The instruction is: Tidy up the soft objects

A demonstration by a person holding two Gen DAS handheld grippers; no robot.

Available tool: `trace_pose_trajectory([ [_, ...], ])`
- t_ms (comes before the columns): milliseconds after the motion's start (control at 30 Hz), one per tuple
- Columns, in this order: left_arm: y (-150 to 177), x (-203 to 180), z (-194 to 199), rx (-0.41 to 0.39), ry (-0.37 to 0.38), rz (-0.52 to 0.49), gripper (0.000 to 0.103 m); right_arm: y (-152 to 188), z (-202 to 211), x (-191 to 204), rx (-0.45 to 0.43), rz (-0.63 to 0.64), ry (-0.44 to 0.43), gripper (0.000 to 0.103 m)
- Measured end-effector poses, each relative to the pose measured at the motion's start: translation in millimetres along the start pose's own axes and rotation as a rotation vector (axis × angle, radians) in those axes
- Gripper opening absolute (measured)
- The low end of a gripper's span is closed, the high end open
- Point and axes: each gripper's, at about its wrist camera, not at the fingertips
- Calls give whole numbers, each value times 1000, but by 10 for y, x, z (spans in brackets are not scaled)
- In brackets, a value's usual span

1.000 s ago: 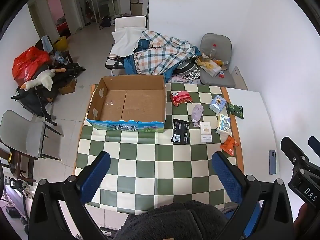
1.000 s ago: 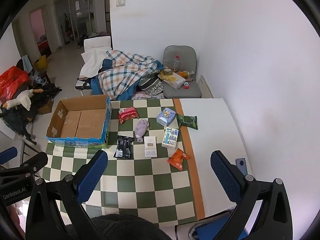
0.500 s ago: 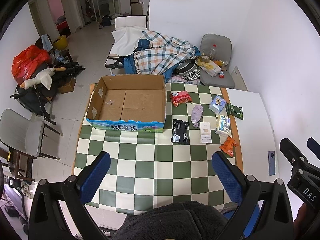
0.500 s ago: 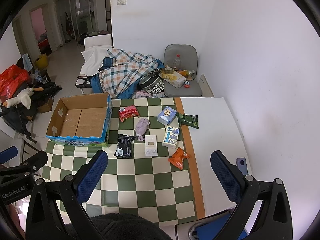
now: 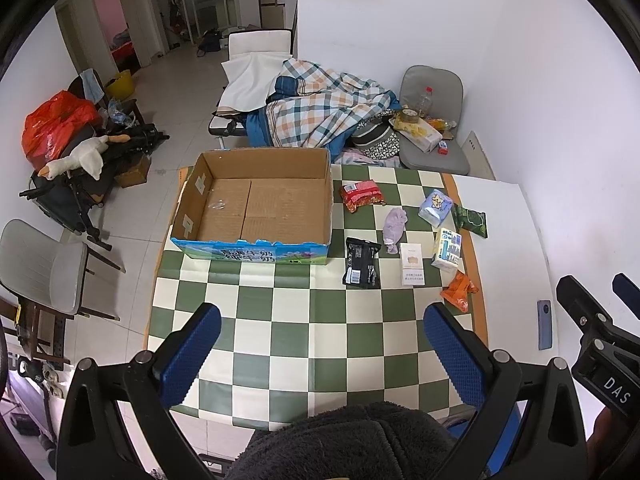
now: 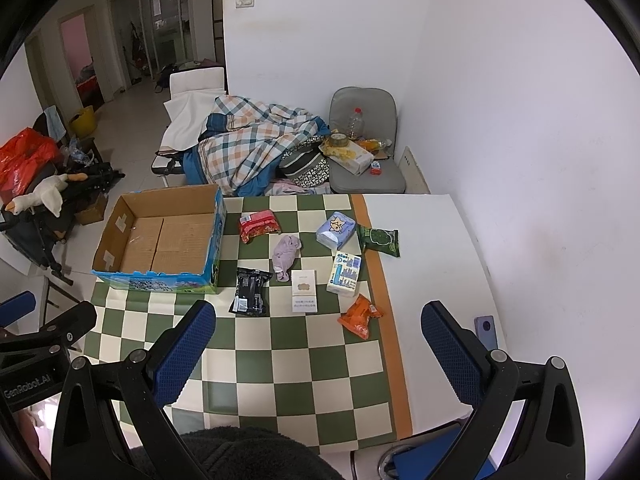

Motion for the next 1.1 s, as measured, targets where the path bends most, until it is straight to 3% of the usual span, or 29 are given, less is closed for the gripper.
trace_pose_trajectory([
  [1100, -72, 15, -60, -1, 2, -8, 103, -83, 28, -48, -23, 6, 9, 103],
])
Point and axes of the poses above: each gripper's, at about its wrist camera, not at the fingertips, and z roughly against the way its jaws point, x to its left, y to its underside, and after that the axes turned 7 degrees about y, right-handed
